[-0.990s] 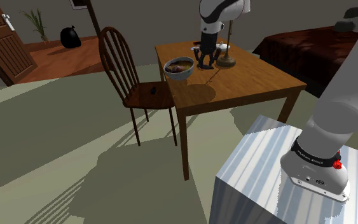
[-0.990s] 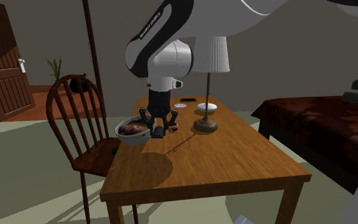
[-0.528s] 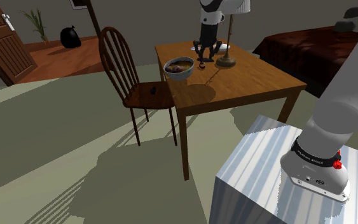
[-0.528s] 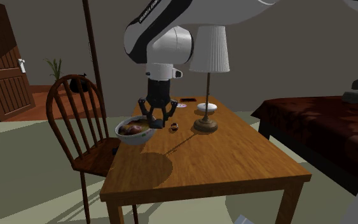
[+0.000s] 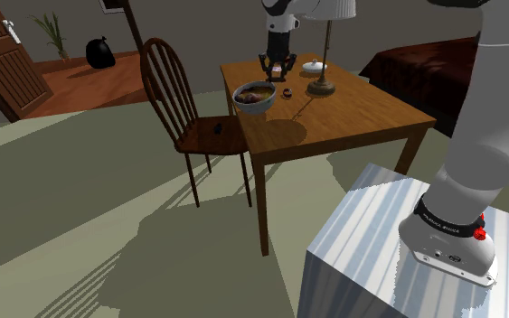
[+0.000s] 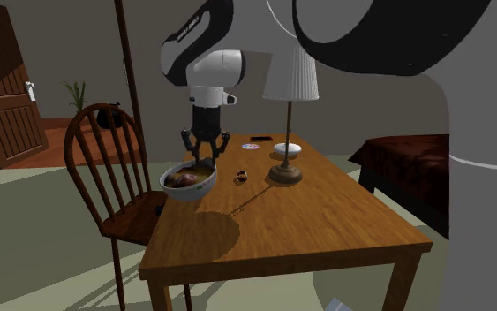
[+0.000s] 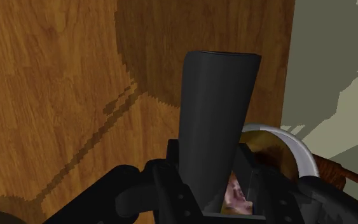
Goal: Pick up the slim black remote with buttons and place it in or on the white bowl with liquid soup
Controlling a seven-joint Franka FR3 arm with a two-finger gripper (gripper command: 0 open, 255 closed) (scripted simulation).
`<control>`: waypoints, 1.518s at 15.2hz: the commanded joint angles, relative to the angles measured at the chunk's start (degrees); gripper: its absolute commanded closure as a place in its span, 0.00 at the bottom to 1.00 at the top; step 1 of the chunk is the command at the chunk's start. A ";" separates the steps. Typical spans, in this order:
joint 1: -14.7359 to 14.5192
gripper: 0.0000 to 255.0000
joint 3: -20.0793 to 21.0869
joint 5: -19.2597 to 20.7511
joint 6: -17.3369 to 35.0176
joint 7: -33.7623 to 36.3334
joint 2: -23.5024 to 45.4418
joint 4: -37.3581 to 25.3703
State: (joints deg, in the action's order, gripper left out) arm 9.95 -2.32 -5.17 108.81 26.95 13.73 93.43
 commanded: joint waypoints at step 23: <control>0.20 1.00 0.49 -0.50 -4.33 0.91 25.39 -29.77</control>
State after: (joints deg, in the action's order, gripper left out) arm 10.16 -1.84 -5.66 104.44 27.86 39.12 63.52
